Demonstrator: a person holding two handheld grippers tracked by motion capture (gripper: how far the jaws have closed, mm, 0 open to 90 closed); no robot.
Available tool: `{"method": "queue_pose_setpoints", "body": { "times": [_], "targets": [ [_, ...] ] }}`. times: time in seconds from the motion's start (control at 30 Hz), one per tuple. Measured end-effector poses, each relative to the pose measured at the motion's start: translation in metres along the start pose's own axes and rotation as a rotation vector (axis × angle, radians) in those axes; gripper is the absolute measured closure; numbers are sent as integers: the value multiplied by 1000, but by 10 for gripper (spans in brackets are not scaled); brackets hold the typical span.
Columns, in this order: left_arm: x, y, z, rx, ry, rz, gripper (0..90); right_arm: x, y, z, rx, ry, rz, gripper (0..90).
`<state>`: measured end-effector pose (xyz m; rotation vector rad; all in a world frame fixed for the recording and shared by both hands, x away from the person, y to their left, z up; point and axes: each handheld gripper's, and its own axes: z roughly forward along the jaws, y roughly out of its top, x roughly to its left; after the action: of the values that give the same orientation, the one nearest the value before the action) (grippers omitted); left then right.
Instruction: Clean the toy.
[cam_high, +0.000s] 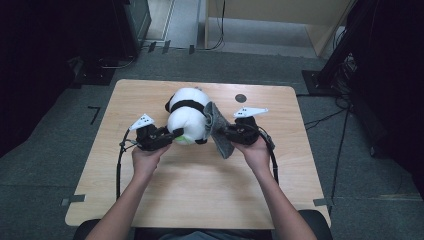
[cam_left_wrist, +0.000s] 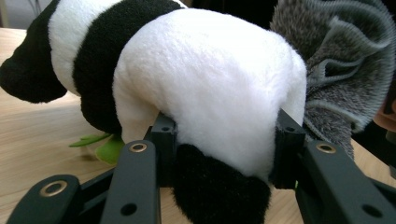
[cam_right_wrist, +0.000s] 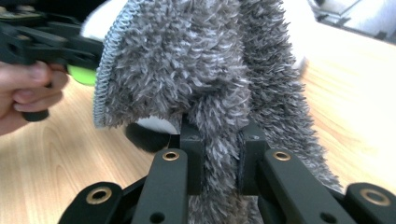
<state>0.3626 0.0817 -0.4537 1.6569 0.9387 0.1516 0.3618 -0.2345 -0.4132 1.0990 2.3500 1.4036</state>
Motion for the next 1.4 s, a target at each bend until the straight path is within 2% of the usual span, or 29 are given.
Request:
{"method": "queue_pose_setpoints", "body": {
  "times": [0.13,0.2,0.23,0.33,0.37,0.4,0.57,0.67,0.77,0.87,0.97,1.07,1.17,1.4],
  "targets": [
    [-10,0,3,2,6,37,557,16,5,5,13,19,-40,782],
    [-11,0,3,2,8,37,557,26,7,6,28,0,-73,783],
    [-10,0,3,2,7,36,557,28,8,6,26,7,-78,783],
    [-13,-1,5,5,11,47,555,37,9,11,29,94,-53,782],
    [-14,-1,5,8,12,54,554,42,8,15,40,107,-65,782],
    [-16,-1,6,11,19,56,554,45,8,17,47,108,-74,782],
    [-19,0,6,14,12,47,554,69,-4,42,116,98,-178,781],
    [-17,1,4,6,9,18,553,76,-12,51,106,89,-216,781],
    [-14,2,2,-13,1,-11,552,73,-16,56,117,100,-227,787],
    [-13,3,0,-27,2,-1,552,69,-23,63,161,78,-245,787],
    [-9,4,-3,-30,-4,-17,552,62,-27,66,189,55,-249,785],
    [-6,5,-5,-37,-10,-28,551,51,-28,64,181,46,-233,785],
    [-5,5,-6,-35,-5,-22,551,39,-28,59,176,39,-204,784],
    [-1,6,-9,-37,-7,-25,550,25,-28,52,180,-1,-188,784]
  ]
}}
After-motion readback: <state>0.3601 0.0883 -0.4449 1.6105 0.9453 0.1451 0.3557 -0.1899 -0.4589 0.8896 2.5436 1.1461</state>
